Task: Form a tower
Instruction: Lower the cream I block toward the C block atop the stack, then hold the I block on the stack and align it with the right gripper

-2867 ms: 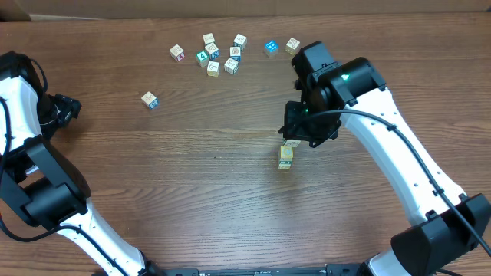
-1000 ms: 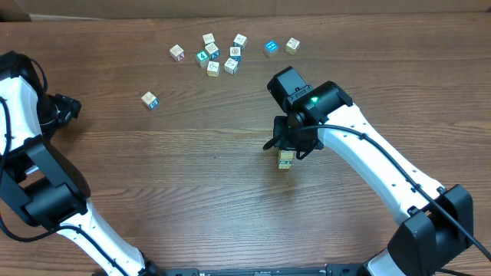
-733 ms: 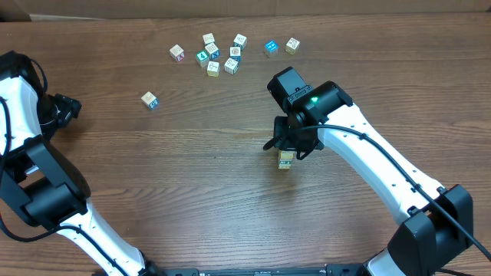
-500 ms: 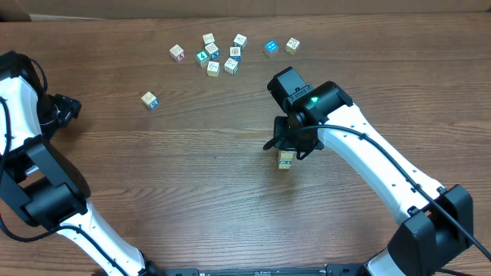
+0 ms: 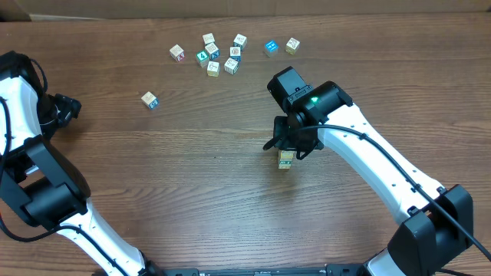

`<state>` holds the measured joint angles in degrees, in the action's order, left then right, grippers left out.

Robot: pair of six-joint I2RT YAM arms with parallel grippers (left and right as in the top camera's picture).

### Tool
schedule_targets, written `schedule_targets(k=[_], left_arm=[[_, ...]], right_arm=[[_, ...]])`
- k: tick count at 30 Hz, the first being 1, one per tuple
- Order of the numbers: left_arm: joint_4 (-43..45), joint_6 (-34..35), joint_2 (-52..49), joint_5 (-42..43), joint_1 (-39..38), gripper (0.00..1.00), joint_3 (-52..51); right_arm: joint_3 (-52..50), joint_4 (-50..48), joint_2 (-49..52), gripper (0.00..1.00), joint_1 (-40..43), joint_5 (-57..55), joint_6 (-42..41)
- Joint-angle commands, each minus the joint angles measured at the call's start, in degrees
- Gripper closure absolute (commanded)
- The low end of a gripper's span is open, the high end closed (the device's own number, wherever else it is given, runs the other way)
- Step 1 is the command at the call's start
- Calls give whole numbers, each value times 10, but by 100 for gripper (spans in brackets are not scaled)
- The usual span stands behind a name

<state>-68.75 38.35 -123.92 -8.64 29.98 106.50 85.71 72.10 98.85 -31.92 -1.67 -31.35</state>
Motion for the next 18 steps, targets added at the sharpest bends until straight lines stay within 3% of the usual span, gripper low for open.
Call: schedule_targets(k=[1,18], left_arm=[[2,-11,-4,-5,-8,0,9],[2,-11,-4,-5,-8,0,9]], right_arm=[[-3,-1,-5,96,-3,3,-4],[-3,-2,-4,96,-3,2,-3]])
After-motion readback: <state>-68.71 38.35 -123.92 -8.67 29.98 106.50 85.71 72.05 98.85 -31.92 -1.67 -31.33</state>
